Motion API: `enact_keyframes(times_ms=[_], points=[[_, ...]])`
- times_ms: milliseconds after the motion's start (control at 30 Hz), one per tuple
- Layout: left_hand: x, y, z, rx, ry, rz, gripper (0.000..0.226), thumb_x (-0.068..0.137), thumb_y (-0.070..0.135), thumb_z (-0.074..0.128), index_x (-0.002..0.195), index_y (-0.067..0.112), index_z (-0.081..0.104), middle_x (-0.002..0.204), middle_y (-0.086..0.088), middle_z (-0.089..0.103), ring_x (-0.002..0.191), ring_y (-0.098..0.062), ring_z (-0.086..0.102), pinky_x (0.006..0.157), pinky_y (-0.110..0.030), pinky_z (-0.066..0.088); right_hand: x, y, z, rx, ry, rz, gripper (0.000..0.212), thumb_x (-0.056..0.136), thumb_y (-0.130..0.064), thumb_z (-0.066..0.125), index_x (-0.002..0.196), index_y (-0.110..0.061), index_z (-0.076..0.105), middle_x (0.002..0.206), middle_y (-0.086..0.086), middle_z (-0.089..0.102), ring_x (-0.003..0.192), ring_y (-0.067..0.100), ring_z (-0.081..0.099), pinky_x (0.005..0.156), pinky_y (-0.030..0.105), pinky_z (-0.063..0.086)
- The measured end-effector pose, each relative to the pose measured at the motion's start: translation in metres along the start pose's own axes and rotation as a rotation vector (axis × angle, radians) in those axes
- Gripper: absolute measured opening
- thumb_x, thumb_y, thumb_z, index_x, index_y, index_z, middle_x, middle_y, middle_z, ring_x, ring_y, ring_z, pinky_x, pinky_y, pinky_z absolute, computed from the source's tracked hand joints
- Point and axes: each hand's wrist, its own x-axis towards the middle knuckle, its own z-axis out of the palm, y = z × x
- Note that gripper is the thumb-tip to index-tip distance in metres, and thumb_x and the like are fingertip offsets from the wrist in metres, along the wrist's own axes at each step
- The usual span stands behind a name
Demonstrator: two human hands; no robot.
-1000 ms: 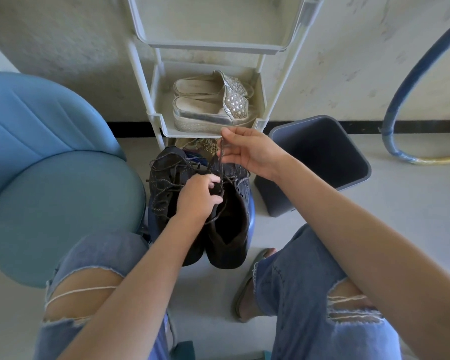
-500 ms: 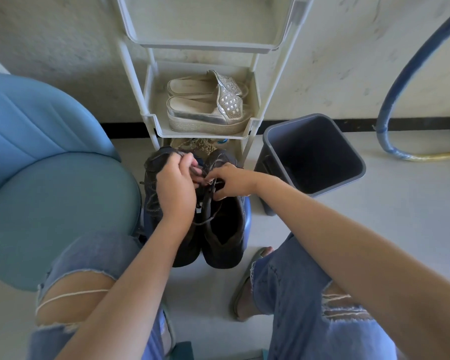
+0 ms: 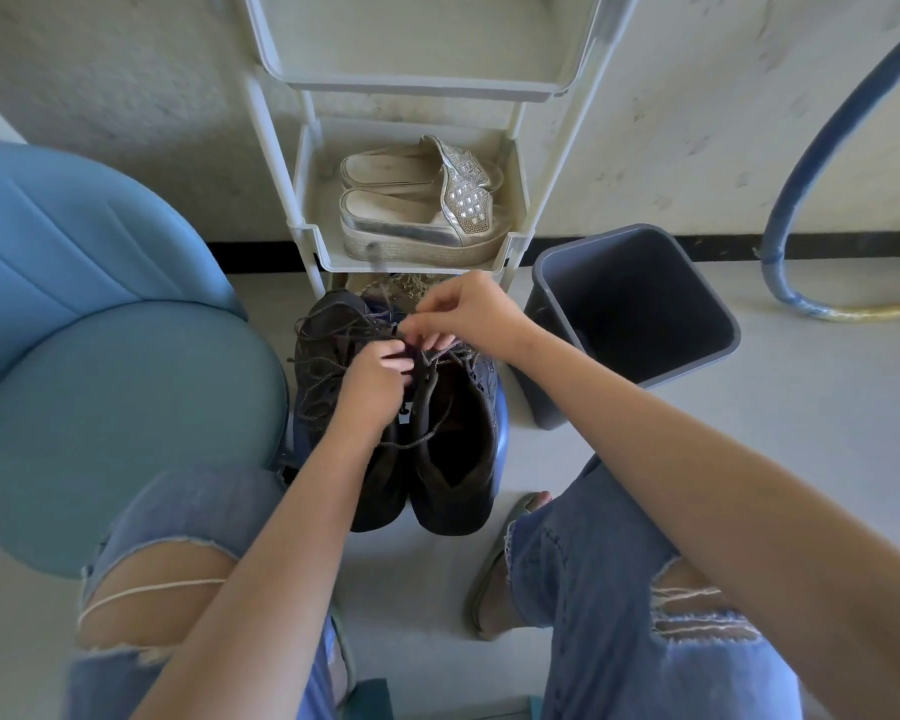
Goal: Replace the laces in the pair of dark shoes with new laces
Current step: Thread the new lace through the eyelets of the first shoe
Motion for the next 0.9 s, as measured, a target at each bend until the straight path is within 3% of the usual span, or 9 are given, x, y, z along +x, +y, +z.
enact_keyframes(times_ms=[100,233,400,500,700,800,900], points=[[-0.005,-0.008,0.006,0.31,-0.002,0.185,0.038,0.089,-0.004,0.047,0.124,0.005,0.06,0.127,-0.007,0.061,0.121,-0.021,0.054,0.105,-0.034,0.04,-0.002,-0.009,-0.002,0.268,-0.017,0.014,0.015,0.079,-0.011,0.076,0.079,0.003,0.069,0.074,0.012,0.073,0.064,0.02,0.069,0.065,0.025,0.058],[-0.006,-0.011,0.007,0.349,0.073,0.262,0.026,0.091,0.012,0.057,0.115,0.01,0.066,0.114,-0.003,0.068,0.112,-0.015,0.058,0.094,-0.022,0.04,-0.005,-0.019,-0.003,0.494,-0.117,-0.011,0.011,0.084,-0.006,0.069,0.076,-0.001,0.065,0.078,0.013,0.073,0.069,0.021,0.071,0.066,0.026,0.058],[-0.005,-0.013,0.009,0.387,0.128,0.262,0.027,0.096,0.025,0.053,0.109,0.006,0.068,0.105,-0.009,0.07,0.106,-0.024,0.06,0.092,-0.036,0.045,-0.007,-0.021,-0.006,0.659,-0.287,0.037,0.016,0.089,-0.001,0.061,0.074,-0.002,0.062,0.087,0.017,0.073,0.076,0.022,0.073,0.069,0.024,0.058],[-0.003,-0.015,0.011,0.426,0.159,0.26,0.028,0.097,0.025,0.05,0.107,0.006,0.068,0.106,-0.01,0.068,0.104,-0.026,0.06,0.088,-0.033,0.045,-0.007,-0.02,-0.004,0.601,-0.369,0.077,0.011,0.089,-0.004,0.063,0.08,0.0,0.062,0.092,0.017,0.073,0.08,0.023,0.073,0.073,0.025,0.058],[-0.008,-0.004,0.01,0.236,0.21,0.352,0.022,0.096,0.016,0.049,0.1,0.01,0.07,0.1,0.002,0.069,0.093,-0.006,0.06,0.072,-0.005,0.038,-0.003,-0.021,-0.004,0.463,-0.182,0.022,0.016,0.094,-0.015,0.058,0.091,-0.001,0.066,0.097,0.014,0.072,0.088,0.018,0.068,0.083,0.027,0.055],[-0.011,0.008,0.004,0.138,0.186,0.396,0.019,0.097,0.014,0.047,0.092,0.016,0.065,0.081,0.011,0.068,0.074,0.01,0.057,0.066,0.001,0.037,-0.001,-0.021,-0.014,0.689,-0.057,0.027,0.017,0.098,-0.014,0.049,0.091,-0.005,0.062,0.09,0.01,0.071,0.082,0.02,0.067,0.081,0.031,0.056],[-0.009,0.007,-0.006,0.236,0.185,0.346,0.027,0.099,0.009,0.038,0.095,0.015,0.064,0.077,0.009,0.065,0.071,0.002,0.056,0.059,-0.003,0.038,0.0,-0.021,-0.028,0.957,0.147,0.072,0.018,0.101,-0.016,0.043,0.089,-0.01,0.056,0.076,0.004,0.07,0.075,0.018,0.068,0.073,0.03,0.056]])
